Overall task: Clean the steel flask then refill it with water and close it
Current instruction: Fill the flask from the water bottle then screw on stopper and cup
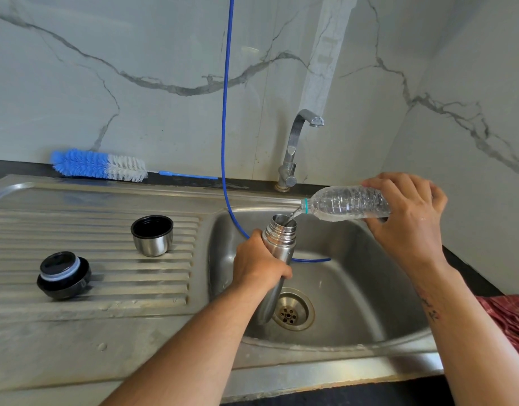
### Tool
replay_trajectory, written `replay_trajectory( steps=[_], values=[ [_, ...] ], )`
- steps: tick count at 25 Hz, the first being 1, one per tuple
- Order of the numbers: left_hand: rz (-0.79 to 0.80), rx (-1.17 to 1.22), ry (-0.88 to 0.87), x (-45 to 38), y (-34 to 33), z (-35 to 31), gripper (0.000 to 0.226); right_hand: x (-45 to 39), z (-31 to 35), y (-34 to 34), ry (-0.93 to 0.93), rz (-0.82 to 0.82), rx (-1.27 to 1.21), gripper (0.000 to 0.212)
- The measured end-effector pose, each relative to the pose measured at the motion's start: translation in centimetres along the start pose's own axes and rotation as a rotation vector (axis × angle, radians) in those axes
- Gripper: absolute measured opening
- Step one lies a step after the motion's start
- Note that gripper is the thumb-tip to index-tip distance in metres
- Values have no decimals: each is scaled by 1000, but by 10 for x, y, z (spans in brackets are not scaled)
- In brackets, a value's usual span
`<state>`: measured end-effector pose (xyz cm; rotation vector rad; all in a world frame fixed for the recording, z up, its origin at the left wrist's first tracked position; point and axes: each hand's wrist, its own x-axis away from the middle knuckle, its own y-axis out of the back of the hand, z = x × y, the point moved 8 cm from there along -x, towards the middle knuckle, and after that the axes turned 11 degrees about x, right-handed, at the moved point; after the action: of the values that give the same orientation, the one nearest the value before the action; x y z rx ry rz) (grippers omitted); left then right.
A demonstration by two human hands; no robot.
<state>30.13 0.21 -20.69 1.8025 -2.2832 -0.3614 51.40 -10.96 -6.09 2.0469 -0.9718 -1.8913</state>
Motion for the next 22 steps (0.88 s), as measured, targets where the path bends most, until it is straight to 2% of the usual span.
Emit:
replay_trajectory(
  steps=[12, 22],
  values=[
    [12, -18, -4, -1, -3, 1, 67, -2, -2, 7, 2, -21, -9, 56],
    [25, -24, -10, 1, -3, -3, 67, -5, 13, 16, 108, -96, 47, 54]
  ],
)
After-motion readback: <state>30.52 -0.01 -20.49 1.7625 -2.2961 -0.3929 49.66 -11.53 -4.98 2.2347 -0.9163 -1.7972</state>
